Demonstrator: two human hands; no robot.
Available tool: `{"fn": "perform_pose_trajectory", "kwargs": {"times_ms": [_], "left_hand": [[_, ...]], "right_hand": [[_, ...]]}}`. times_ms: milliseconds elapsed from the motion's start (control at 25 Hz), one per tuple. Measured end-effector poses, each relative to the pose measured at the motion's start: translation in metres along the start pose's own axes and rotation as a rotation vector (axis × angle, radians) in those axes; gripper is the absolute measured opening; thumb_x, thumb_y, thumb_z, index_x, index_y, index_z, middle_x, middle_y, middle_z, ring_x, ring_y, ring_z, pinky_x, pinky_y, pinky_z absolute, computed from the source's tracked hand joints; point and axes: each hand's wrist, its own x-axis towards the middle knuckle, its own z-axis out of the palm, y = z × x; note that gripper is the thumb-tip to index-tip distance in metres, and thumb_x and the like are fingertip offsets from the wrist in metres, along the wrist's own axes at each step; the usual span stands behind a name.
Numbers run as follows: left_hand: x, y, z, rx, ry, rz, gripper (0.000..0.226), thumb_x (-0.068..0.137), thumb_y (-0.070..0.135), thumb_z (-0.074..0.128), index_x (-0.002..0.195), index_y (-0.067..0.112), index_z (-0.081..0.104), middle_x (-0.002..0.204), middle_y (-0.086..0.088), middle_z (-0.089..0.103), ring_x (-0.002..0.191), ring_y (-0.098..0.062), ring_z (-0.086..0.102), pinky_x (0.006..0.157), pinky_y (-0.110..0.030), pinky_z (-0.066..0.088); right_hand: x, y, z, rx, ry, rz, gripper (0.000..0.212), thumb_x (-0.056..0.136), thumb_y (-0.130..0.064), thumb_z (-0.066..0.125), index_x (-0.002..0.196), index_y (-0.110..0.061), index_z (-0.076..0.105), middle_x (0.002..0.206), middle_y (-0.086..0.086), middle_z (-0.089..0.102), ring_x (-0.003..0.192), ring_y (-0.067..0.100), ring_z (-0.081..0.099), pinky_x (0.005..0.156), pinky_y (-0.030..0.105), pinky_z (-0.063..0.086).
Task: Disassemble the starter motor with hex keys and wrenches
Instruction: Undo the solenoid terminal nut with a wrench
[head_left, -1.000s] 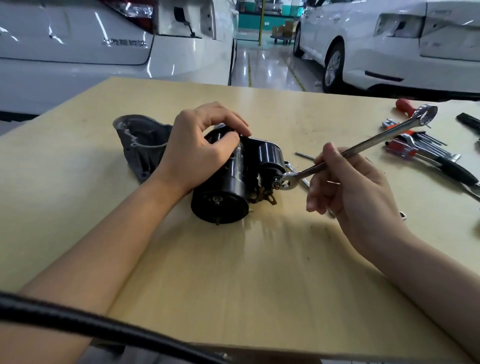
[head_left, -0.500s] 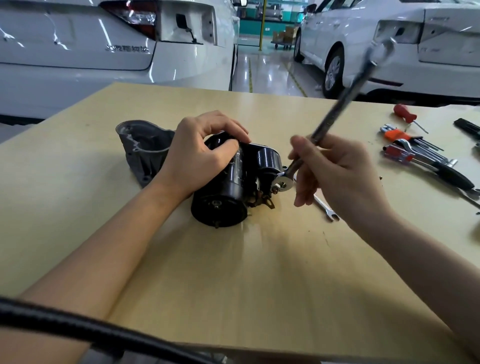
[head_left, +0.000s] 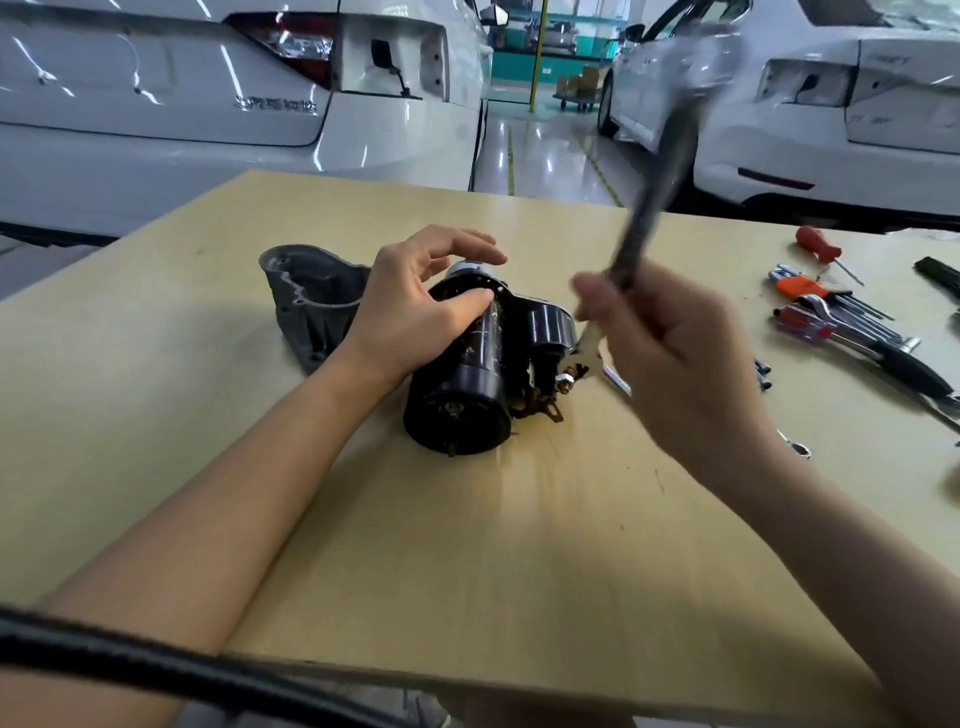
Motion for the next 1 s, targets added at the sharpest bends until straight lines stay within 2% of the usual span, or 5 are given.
{"fn": "perform_pose_trajectory", "kwargs": {"times_ms": [120, 280, 480, 600, 1000], "left_hand": [[-0.001, 0.001, -0.001, 0.011, -0.009, -0.004, 0.026, 0.080, -0.007, 0.066, 0.092, 0.017, 0.070, 0.113, -0.004, 0.067, 0.113, -0.010, 0.060, 0.109, -0.037, 0.040], [-0.001, 0.003, -0.001, 0.035, -0.011, 0.012, 0.028, 0.080, -0.007, 0.066, 0.089, 0.019, 0.069, 0.111, -0.005, 0.068, 0.112, -0.011, 0.061, 0.107, -0.038, 0.042], [-0.003, 0.003, 0.000, 0.012, -0.025, 0.016, 0.023, 0.076, 0.001, 0.066, 0.085, 0.022, 0.069, 0.108, -0.004, 0.068, 0.109, -0.013, 0.062, 0.105, -0.041, 0.043], [-0.003, 0.004, 0.000, 0.013, -0.028, 0.026, 0.020, 0.073, 0.008, 0.064, 0.084, 0.024, 0.069, 0.106, -0.003, 0.069, 0.108, -0.013, 0.063, 0.105, -0.041, 0.044], [-0.003, 0.003, -0.002, 0.004, -0.027, 0.000, 0.027, 0.081, -0.009, 0.065, 0.089, 0.016, 0.070, 0.107, -0.006, 0.069, 0.107, -0.015, 0.063, 0.104, -0.041, 0.045]], "right_hand": [[-0.015, 0.013, -0.008, 0.394, 0.195, 0.401, 0.032, 0.097, -0.031, 0.054, 0.069, -0.016, 0.057, 0.044, -0.006, 0.039, 0.038, 0.008, 0.031, 0.039, 0.018, 0.025], [-0.019, 0.028, -0.013, 0.739, 0.266, 0.847, 0.030, 0.097, -0.030, 0.055, 0.073, -0.011, 0.053, 0.047, -0.001, 0.037, 0.036, 0.011, 0.031, 0.036, 0.018, 0.025], [-0.020, 0.030, -0.009, 0.705, 0.224, 0.761, 0.030, 0.094, -0.030, 0.059, 0.071, -0.011, 0.060, 0.046, 0.001, 0.047, 0.039, 0.013, 0.040, 0.039, 0.021, 0.033], [-0.020, 0.026, -0.010, 0.734, 0.193, 0.725, 0.030, 0.092, -0.032, 0.060, 0.069, -0.015, 0.063, 0.046, 0.003, 0.044, 0.034, 0.014, 0.033, 0.037, 0.021, 0.028], [-0.020, 0.022, -0.013, 0.770, 0.128, 0.716, 0.032, 0.096, -0.029, 0.052, 0.069, -0.013, 0.058, 0.047, 0.005, 0.045, 0.037, 0.016, 0.036, 0.036, 0.021, 0.031]]}}
